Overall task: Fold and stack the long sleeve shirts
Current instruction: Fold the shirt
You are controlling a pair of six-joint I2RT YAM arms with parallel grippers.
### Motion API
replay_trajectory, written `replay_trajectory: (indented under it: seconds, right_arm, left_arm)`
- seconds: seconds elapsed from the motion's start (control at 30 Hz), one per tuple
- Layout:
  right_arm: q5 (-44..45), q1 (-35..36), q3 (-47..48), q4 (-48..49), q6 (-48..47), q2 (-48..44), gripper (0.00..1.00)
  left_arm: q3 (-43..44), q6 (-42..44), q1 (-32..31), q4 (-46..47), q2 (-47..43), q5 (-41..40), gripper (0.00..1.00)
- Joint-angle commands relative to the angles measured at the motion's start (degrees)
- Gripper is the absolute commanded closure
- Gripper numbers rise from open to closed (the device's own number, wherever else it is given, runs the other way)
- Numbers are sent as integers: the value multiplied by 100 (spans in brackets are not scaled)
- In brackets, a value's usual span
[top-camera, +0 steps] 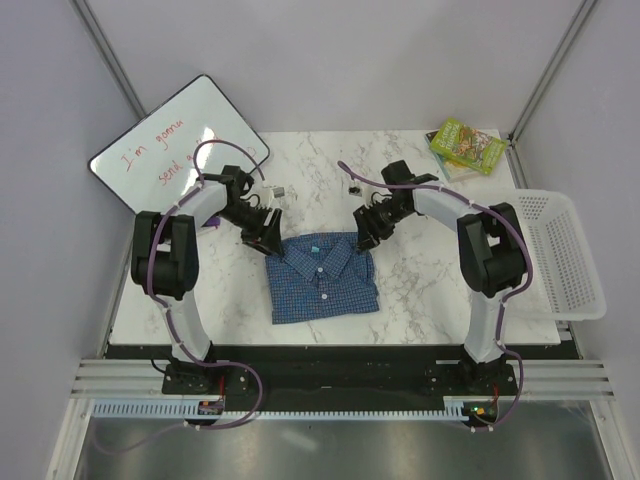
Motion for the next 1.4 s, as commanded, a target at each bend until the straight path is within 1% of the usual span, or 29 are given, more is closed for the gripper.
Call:
replay_trajectory:
  seconds: [0.0, 0.07, 0.1, 0.17, 0.2, 0.27, 0.33, 0.4, 0.43, 0.47, 0.53, 0.57, 0.63, 0.7, 0.83, 0.93, 1.0, 1.13, 1.2, 1.3, 1.37]
  right_arm:
    - [-66, 43, 356, -263, -287, 99, 52]
    - [-84, 51, 417, -395, -340, 46, 58]
    - [-119, 43, 452, -465, -367, 20, 66]
    - [-154, 43, 505, -571, -411, -77, 78]
    - [-154, 51, 532, -589, -411, -103, 92]
    - [-67, 34, 593, -624, -420, -139, 99]
    - [4, 34, 637, -668, -455, -121, 100]
    - [65, 25, 620, -659, -472, -130, 100]
    - [66, 16, 602, -677, -472, -121, 100]
    - [66, 8, 593, -677, -472, -121, 100]
    - [83, -19, 550, -651, -499, -156, 100]
    - [83, -45, 541, -650, -507, -182, 100]
    - [101, -89, 541, -642, -499, -218, 100]
    - [92, -168, 549, -633, -508, -253, 100]
    - [57, -282, 549, -545, -525, -332, 100]
    - [48, -326, 515, -467, -516, -315, 100]
    - [74, -335, 444, -361, -499, -280, 100]
    - [153, -335, 339, 34, -306, -61, 100]
    - [355, -344, 304, 149, -279, 10, 100]
    - [653, -397, 172, 465, -235, 90, 100]
    - [698, -432, 154, 571, -148, 186, 100]
  left_arm:
    - [12, 246, 1, -65, -4, -262, 34]
    - [-14, 228, 19, -74, -22, -280, 35]
    - [-15, 228, 19, -74, -39, -271, 35]
    - [-23, 263, 27, -118, -48, -167, 37]
    - [-23, 290, 19, -153, -40, -131, 39]
    - [3, 351, 19, -214, 13, -87, 42]
    - [12, 421, 19, -294, 74, -52, 43]
    - [-6, 422, 19, -311, 84, -8, 50]
    - [12, 457, 19, -338, 84, 10, 55]
    - [38, 466, 19, -355, 84, -8, 65]
    - [73, 501, 27, -347, 66, -34, 73]
    - [117, 510, 27, -347, 49, -78, 80]
    - [152, 536, 54, -329, 22, -61, 87]
    - [188, 554, 54, -277, -57, -69, 98]
    - [196, 597, 71, -110, -268, -78, 98]
    - [48, 597, 63, 232, -531, -122, 98]
    - [-154, 571, 63, 539, -637, -288, 98]
    - [-304, 519, 71, 830, -471, -596, 98]
    - [-418, 414, 98, 1067, -444, -754, 98]
    - [-428, 299, 98, 1375, -330, -913, 98]
    - [-340, 246, 106, 1490, -129, -1044, 98]
